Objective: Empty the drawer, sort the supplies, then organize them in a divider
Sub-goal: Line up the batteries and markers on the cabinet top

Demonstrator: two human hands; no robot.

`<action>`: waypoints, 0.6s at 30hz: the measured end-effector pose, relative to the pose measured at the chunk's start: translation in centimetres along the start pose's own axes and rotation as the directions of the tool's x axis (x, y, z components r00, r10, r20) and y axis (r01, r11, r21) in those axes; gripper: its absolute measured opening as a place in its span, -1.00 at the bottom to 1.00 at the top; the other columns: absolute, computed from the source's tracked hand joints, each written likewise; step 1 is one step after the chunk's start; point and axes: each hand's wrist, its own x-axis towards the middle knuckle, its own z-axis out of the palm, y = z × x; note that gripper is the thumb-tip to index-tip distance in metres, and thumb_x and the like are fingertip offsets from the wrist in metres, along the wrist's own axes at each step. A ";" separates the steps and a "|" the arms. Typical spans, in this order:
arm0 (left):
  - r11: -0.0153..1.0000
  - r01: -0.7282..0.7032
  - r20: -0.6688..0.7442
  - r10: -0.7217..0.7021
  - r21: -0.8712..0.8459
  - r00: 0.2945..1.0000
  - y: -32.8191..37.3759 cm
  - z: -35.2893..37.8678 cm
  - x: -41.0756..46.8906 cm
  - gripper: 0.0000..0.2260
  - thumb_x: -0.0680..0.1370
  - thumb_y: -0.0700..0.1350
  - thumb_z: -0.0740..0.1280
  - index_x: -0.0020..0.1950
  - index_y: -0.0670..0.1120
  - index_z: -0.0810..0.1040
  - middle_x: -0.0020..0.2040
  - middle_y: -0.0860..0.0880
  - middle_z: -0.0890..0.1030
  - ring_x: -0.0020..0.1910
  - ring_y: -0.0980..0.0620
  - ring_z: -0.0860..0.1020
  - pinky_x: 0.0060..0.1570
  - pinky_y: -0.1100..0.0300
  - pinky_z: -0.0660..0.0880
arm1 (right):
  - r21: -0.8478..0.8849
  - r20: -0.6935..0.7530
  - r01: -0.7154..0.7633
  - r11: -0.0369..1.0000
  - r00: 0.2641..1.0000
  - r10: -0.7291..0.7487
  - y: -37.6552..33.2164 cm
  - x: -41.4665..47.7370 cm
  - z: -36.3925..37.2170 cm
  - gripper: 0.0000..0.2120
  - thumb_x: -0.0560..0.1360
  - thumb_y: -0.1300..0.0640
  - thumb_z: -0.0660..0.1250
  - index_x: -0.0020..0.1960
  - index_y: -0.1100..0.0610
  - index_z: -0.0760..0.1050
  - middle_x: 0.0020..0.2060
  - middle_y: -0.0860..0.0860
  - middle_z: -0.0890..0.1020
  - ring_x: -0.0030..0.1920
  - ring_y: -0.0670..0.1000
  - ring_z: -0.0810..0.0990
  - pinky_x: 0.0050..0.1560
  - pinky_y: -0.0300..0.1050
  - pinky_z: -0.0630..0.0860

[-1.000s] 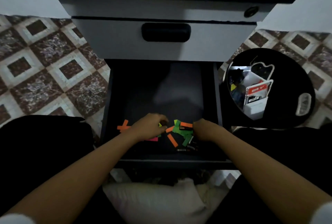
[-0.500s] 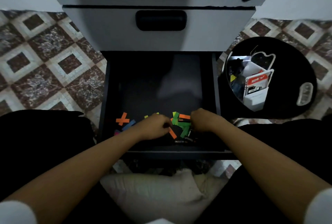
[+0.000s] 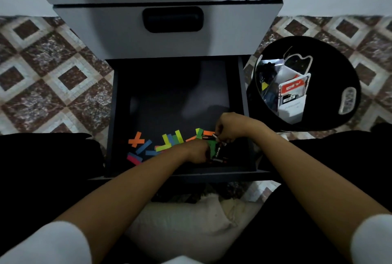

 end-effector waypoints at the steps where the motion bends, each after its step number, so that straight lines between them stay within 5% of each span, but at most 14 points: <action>1: 1.000 0.004 0.015 -0.004 -0.003 1.000 0.0 -0.1 -0.1 -0.74 0.59 -0.10 0.24 0.14 -0.25 0.54 0.10 -0.21 0.56 -0.01 -0.14 0.49 -0.13 0.19 0.32 | -0.014 -0.013 0.009 1.000 1.000 -0.009 -0.1 0.0 0.0 -0.95 0.45 0.26 0.37 -0.14 0.22 0.61 -0.21 0.14 0.66 -0.24 0.03 0.63 -0.24 -0.19 0.57; 7: 0.990 -0.017 -0.019 0.015 -0.142 1.000 -2.0 -0.5 -0.6 -0.80 0.54 -0.15 0.30 0.09 -0.19 0.62 0.06 -0.12 0.63 0.05 -0.07 0.57 0.01 0.14 0.47 | -0.080 -0.028 0.055 0.995 0.998 -0.057 0.0 0.1 0.2 -0.89 0.43 0.26 0.38 -0.05 0.21 0.63 -0.11 0.10 0.67 -0.16 0.01 0.60 -0.25 -0.27 0.47; 15: 0.917 -0.082 -0.318 -0.051 -0.391 0.947 -5.1 -2.0 -2.9 -0.86 0.53 -0.19 0.33 0.04 -0.21 0.60 -0.01 -0.09 0.63 -0.17 0.13 0.53 -0.17 0.30 0.41 | -0.197 -0.155 0.090 0.976 0.980 -0.122 -0.1 1.0 1.5 -0.85 0.48 0.22 0.32 -0.05 0.28 0.61 -0.05 0.17 0.64 0.00 0.13 0.59 -0.11 -0.16 0.42; 18: 0.885 -0.063 -0.362 -0.123 -0.461 0.924 -6.3 -2.1 -3.5 -0.93 0.52 -0.20 0.35 -0.02 -0.16 0.57 -0.01 -0.09 0.63 -0.13 0.08 0.56 -0.07 0.22 0.47 | -0.205 -0.231 0.088 0.975 0.964 -0.136 -0.2 1.5 1.8 -0.82 0.50 0.20 0.30 -0.01 0.27 0.61 -0.03 0.18 0.63 0.02 0.15 0.58 -0.01 -0.10 0.48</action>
